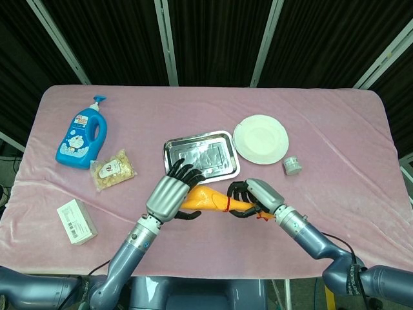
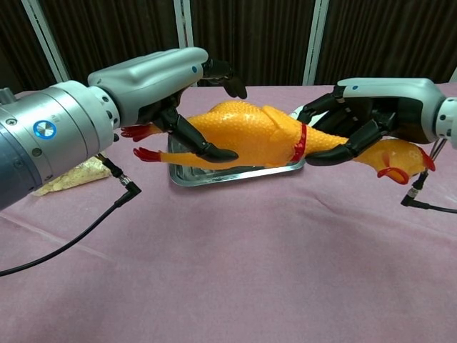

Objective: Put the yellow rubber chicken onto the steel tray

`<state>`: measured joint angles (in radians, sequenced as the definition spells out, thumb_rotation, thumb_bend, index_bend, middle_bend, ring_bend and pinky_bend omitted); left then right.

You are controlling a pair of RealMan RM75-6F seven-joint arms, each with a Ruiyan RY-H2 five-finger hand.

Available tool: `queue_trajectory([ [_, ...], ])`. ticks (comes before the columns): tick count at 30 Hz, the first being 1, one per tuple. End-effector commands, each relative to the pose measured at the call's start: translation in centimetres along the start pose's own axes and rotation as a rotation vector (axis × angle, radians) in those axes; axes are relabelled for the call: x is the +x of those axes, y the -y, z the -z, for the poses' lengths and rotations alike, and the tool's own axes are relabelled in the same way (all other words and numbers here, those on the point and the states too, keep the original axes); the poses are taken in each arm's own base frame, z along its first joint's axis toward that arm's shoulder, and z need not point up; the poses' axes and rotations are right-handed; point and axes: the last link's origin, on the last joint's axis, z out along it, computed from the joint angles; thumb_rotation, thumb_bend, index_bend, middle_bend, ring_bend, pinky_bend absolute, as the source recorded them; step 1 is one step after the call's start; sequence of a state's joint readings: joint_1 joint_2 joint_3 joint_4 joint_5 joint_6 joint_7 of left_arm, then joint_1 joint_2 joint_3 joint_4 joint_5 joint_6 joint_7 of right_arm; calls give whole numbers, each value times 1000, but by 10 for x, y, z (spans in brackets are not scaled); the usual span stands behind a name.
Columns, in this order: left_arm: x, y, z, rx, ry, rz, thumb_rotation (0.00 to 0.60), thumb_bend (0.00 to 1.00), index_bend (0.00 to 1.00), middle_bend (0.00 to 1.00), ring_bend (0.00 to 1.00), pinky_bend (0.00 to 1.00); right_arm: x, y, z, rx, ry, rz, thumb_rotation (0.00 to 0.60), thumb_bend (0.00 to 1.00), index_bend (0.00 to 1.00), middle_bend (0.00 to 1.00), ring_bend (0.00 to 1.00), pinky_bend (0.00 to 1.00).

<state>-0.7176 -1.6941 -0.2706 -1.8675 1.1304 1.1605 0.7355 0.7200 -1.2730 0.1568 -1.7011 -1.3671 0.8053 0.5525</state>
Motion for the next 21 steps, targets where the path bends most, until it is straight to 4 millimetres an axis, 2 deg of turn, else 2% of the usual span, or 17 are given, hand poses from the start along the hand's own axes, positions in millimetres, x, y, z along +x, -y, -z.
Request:
queue_trajectory([
  [1, -2, -1, -1, -3, 7, 4, 600, 145, 264, 234, 155, 69, 0, 1, 0, 2, 0, 4, 600, 673, 931, 728, 736, 846],
  [4, -3, -4, -4, -6, 9, 10, 600, 227, 337, 321, 239, 136, 0, 1, -1, 1, 1, 8, 600, 673, 933, 728, 736, 846],
  [6, -3, -7, -5, -8, 4, 25, 600, 325, 429, 428, 339, 217, 0, 0, -1, -1, 1, 7, 600, 673, 934, 728, 736, 846],
  [9, -4, -8, -6, -9, -1, 31, 600, 411, 547, 551, 439, 304, -1, -1, -1, -6, 1, 3, 600, 673, 935, 728, 736, 846],
  [13, -4, -10, -8, -13, -19, 33, 600, 467, 700, 701, 561, 367, 0, -2, 0, -11, -1, -2, 600, 673, 939, 728, 736, 846],
  [18, -5, -10, -9, -11, -43, 48, 600, 500, 781, 781, 634, 387, 0, -3, 0, -15, -2, -7, 600, 673, 940, 730, 737, 846],
  [21, -7, -9, -9, -6, -40, 48, 600, 481, 752, 750, 623, 389, 0, -4, 0, -17, -3, -9, 600, 673, 940, 730, 737, 846],
])
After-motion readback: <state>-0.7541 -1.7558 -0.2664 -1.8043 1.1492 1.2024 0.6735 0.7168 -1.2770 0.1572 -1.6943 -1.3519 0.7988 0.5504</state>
